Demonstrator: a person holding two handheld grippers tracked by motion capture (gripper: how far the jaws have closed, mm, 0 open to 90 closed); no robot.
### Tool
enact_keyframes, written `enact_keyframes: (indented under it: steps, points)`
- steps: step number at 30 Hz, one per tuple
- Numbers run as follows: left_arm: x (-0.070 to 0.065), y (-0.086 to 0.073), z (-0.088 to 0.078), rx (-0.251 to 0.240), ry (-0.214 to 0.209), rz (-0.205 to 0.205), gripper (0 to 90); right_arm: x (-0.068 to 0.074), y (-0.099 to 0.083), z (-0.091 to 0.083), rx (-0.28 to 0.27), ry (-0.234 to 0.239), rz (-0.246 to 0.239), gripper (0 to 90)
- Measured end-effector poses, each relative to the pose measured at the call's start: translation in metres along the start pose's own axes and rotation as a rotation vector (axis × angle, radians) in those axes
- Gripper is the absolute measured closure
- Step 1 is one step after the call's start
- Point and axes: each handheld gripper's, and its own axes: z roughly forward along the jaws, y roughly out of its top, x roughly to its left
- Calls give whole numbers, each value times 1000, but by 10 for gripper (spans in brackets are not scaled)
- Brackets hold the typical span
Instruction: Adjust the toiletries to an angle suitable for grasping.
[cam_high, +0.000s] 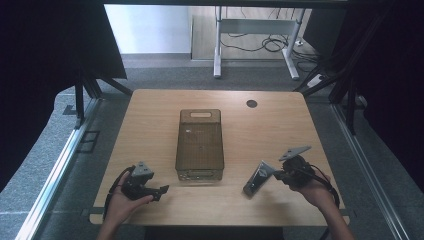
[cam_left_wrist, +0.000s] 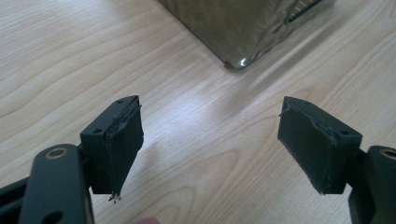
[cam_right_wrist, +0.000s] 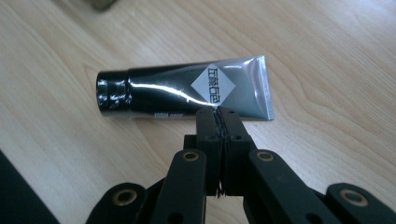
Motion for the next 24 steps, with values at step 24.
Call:
enact_keyframes:
  steps: [24]
  points:
    - [-5, 1, 6, 20, -14, 24, 226, 46, 38, 19, 228, 89, -192, 885]
